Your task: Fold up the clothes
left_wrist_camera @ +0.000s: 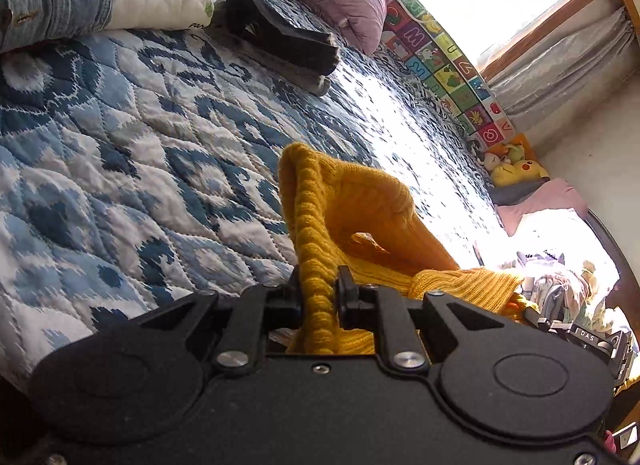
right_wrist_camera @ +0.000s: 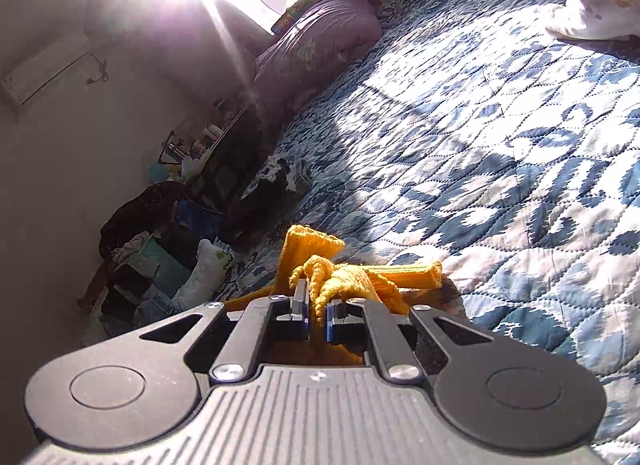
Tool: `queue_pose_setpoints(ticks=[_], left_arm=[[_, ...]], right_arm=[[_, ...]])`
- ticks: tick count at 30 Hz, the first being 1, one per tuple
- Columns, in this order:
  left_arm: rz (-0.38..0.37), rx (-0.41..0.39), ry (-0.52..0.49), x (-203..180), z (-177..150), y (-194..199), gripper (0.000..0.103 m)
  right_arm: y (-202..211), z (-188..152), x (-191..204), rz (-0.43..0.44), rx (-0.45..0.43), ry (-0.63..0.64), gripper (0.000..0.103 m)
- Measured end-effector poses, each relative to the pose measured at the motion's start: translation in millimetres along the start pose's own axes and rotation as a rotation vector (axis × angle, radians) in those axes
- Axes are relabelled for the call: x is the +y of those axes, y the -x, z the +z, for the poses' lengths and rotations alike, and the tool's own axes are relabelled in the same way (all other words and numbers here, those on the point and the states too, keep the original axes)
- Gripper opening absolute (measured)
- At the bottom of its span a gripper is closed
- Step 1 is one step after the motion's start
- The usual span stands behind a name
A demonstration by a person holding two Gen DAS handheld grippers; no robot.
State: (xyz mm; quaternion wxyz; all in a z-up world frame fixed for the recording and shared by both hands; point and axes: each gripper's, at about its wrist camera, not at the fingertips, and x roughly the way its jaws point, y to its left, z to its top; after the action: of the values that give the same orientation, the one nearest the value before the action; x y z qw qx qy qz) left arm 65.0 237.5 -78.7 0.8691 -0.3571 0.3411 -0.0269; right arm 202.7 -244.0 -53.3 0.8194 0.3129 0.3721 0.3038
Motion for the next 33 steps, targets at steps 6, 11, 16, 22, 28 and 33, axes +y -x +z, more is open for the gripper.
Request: queue_pose_setpoints(ticks=[6, 11, 16, 22, 28, 33], left_arm=[[0.097, 0.027, -0.022, 11.4, -15.0, -8.5, 0.051], [0.145, -0.02, -0.129, -2.9, -2.9, 2.6, 0.062], [0.19, -0.016, -0.242, -16.7, 7.7, -13.0, 0.068], [0.246, -0.022, -0.398, -37.0, 15.6, -33.5, 0.072], [0.257, 0.019, -0.51, -52.9, 30.3, -55.9, 0.073], [0.081, 0.029, -0.549, -84.3, 48.2, -54.4, 0.081]], right_arm=[[4.1, -38.2, -45.7, -0.199, 0.131, -0.006, 0.022], [14.5, -39.4, -65.8, -0.162, 0.026, -0.113, 0.055], [-0.1, -32.8, -65.6, -0.117, 0.007, -0.151, 0.065], [-25.7, -38.5, -60.9, -0.08, 0.05, -0.156, 0.07], [-31.0, -48.1, -66.3, -0.067, 0.065, -0.191, 0.071], [-9.2, -60.0, -73.9, -0.075, 0.035, -0.2, 0.073]])
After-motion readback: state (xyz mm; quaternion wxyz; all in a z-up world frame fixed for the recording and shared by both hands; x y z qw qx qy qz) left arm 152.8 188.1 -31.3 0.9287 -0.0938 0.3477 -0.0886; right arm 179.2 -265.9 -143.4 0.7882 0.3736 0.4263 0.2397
